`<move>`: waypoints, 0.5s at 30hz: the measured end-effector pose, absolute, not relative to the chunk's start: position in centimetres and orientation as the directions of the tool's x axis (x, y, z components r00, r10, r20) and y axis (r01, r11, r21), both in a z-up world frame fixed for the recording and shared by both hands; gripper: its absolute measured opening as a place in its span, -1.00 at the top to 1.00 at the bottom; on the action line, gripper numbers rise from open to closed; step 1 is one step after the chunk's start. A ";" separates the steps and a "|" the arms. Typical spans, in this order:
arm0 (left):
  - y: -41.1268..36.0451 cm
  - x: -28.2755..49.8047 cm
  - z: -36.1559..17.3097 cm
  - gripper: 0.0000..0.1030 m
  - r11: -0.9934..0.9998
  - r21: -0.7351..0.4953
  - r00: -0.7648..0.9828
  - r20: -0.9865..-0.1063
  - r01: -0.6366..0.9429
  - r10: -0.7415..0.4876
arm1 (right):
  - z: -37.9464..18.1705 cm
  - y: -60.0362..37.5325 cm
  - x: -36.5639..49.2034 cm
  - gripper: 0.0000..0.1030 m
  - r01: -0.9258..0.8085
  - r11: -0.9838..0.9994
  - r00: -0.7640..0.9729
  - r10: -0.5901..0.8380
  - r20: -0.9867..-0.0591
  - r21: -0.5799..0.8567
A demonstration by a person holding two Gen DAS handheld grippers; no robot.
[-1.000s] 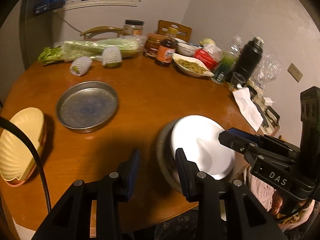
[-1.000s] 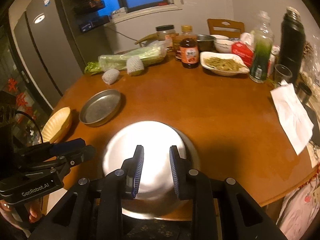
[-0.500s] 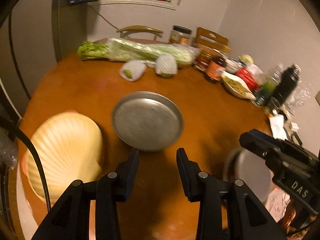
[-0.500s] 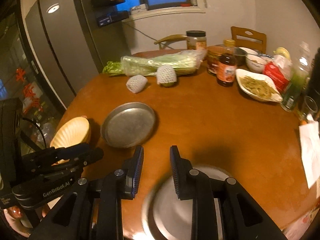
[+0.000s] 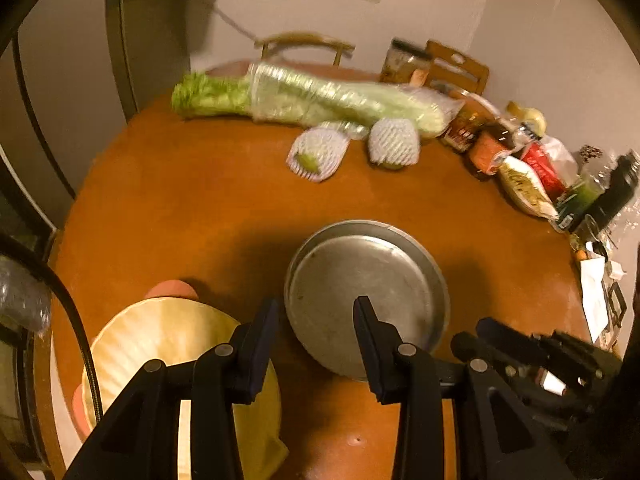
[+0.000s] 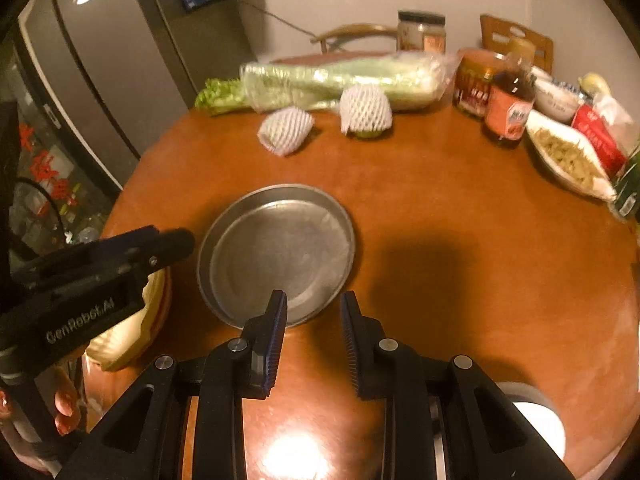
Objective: Organize plates and bowls
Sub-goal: 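Release the cup and move the right gripper to the flat metal tray, then grasp the metal tray rim with the right gripper and lift it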
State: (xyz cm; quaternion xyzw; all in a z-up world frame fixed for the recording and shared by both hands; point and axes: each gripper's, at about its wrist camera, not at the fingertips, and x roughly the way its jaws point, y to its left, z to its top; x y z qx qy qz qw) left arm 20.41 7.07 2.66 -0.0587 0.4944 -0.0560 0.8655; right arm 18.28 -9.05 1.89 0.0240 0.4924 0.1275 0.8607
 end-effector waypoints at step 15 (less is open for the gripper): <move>6.7 23.6 -1.6 0.24 0.994 -0.108 0.410 -0.906 0.020 -0.107 | -1.3 -7.6 21.1 0.31 -0.076 0.993 0.402 0.117 -0.908 0.094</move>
